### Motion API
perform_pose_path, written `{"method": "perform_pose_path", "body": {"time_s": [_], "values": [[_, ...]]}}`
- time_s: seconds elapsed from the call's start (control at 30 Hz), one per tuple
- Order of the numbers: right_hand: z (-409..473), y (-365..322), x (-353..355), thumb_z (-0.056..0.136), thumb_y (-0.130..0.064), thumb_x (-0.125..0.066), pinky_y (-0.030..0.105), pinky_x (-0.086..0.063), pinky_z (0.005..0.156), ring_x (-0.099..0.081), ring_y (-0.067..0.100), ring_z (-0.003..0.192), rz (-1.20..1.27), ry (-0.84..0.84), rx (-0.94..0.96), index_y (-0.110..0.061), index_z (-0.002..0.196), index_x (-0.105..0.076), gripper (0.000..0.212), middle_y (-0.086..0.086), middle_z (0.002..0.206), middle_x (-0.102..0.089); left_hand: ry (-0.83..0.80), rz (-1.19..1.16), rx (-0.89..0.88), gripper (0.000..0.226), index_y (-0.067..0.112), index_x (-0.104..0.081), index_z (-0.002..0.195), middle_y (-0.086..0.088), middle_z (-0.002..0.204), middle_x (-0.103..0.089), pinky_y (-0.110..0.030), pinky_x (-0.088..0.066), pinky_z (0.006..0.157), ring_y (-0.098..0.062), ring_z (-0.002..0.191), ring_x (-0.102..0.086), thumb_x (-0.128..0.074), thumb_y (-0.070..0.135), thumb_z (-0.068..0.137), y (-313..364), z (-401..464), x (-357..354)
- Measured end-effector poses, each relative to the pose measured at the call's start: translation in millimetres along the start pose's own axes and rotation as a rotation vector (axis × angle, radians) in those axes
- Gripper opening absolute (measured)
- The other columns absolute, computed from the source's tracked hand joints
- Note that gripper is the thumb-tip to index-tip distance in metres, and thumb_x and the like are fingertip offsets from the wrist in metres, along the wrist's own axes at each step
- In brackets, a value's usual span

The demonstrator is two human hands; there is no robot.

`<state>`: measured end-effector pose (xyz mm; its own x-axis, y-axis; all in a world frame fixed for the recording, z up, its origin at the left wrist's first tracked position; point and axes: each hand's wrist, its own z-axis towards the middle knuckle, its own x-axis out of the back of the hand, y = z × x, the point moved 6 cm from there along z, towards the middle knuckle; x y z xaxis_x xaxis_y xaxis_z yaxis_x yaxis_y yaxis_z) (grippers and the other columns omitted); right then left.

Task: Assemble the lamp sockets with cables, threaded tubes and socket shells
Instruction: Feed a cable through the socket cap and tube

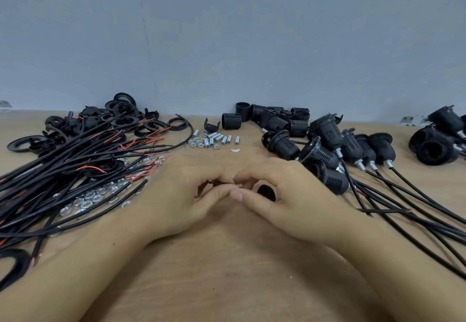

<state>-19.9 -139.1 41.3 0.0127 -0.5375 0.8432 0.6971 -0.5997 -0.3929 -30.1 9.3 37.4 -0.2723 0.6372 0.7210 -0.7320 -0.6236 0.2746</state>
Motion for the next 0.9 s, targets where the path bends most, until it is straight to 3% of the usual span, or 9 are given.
{"method": "perform_pose_path", "body": {"time_s": [0.07,0.13,0.2,0.27,0.33,0.43,0.57,0.73,0.9], "values": [[2.4,3.9,-7.1,0.090,-0.032,-0.069,0.027,-0.050,0.070,-0.061,0.004,0.072,0.230,0.043,-0.067,-0.025,0.099,-0.072,0.011,-0.006,0.079,-0.070,0.036,-0.019,0.018,0.018,0.023,-0.073,0.081,0.015,0.067,-0.060,-0.020,-0.037,0.057,0.000,0.060,-0.046,-0.065,0.038,0.089,-1.1,0.3,1.2],[4.9,10.0,-13.9,0.089,-0.025,-0.071,0.033,-0.049,0.067,-0.054,0.007,0.062,0.451,0.049,-0.142,-0.028,0.093,-0.072,0.006,0.001,0.070,-0.064,0.114,-0.059,0.070,0.006,0.035,-0.069,0.081,0.020,0.064,-0.057,-0.015,-0.035,0.054,0.000,0.056,-0.046,-0.073,0.035,0.084,-4.7,-0.2,6.5],[6.0,16.7,-15.8,0.092,-0.019,-0.068,0.036,-0.049,0.061,-0.053,0.014,0.058,0.553,0.083,-0.190,-0.029,0.088,-0.072,0.012,0.002,0.066,-0.056,0.197,-0.112,0.140,0.009,0.041,-0.069,0.084,0.013,0.064,-0.059,-0.024,-0.039,0.049,-0.009,0.051,-0.045,-0.075,0.035,0.081,-9.3,-2.0,10.8],[5.4,22.4,-17.5,0.095,-0.015,-0.064,0.030,-0.046,0.051,-0.057,0.018,0.051,0.634,0.093,-0.242,-0.025,0.092,-0.072,0.013,0.000,0.063,-0.052,0.231,-0.185,0.180,0.002,0.039,-0.071,0.082,0.006,0.069,-0.063,-0.033,-0.041,0.049,-0.017,0.051,-0.046,-0.072,0.039,0.084,-12.5,-3.1,10.9],[4.0,25.2,-23.2,0.097,-0.014,-0.060,0.024,-0.044,0.046,-0.060,0.020,0.046,0.714,0.059,-0.285,-0.022,0.100,-0.072,0.015,-0.001,0.062,-0.053,0.233,-0.199,0.184,0.010,0.039,-0.071,0.082,0.003,0.072,-0.065,-0.035,-0.041,0.049,-0.021,0.053,-0.049,-0.065,0.043,0.089,-13.5,-3.3,11.1],[5.4,25.2,-29.7,0.097,-0.014,-0.060,0.027,-0.045,0.047,-0.062,0.021,0.053,0.764,0.042,-0.285,-0.023,0.098,-0.073,0.015,-0.004,0.068,-0.062,0.155,-0.157,0.177,0.015,0.032,-0.072,0.084,0.004,0.075,-0.066,-0.031,-0.043,0.050,-0.021,0.055,-0.050,-0.060,0.038,0.092,-14.1,-2.6,7.7],[7.4,28.2,-26.6,0.096,-0.021,-0.062,0.020,-0.039,0.043,-0.060,0.023,0.045,0.821,0.120,-0.271,-0.017,0.090,-0.074,0.015,0.003,0.068,-0.065,0.092,-0.095,0.185,0.013,0.031,-0.070,0.088,0.006,0.079,-0.067,-0.023,-0.042,0.054,-0.020,0.058,-0.052,-0.059,0.034,0.094,-15.5,-2.1,1.8],[8.8,42.7,-23.2,0.096,-0.013,-0.062,0.021,-0.038,0.040,-0.062,0.023,0.044,0.927,0.249,-0.371,-0.012,0.097,-0.069,0.007,0.007,0.069,-0.069,0.123,-0.049,0.226,0.012,0.029,-0.070,0.080,0.008,0.070,-0.062,-0.019,-0.040,0.052,-0.018,0.058,-0.053,-0.064,0.033,0.090,-19.3,-6.0,7.2],[9.6,44.4,-18.2,0.098,-0.011,-0.057,0.016,-0.033,0.036,-0.054,0.022,0.036,0.861,0.312,-0.360,-0.012,0.089,-0.057,0.009,0.008,0.067,-0.070,0.209,-0.082,0.414,0.018,0.027,-0.070,0.073,0.010,0.066,-0.064,-0.012,-0.037,0.055,-0.011,0.060,-0.054,-0.070,0.027,0.091,-53.0,29.7,11.5]]}}
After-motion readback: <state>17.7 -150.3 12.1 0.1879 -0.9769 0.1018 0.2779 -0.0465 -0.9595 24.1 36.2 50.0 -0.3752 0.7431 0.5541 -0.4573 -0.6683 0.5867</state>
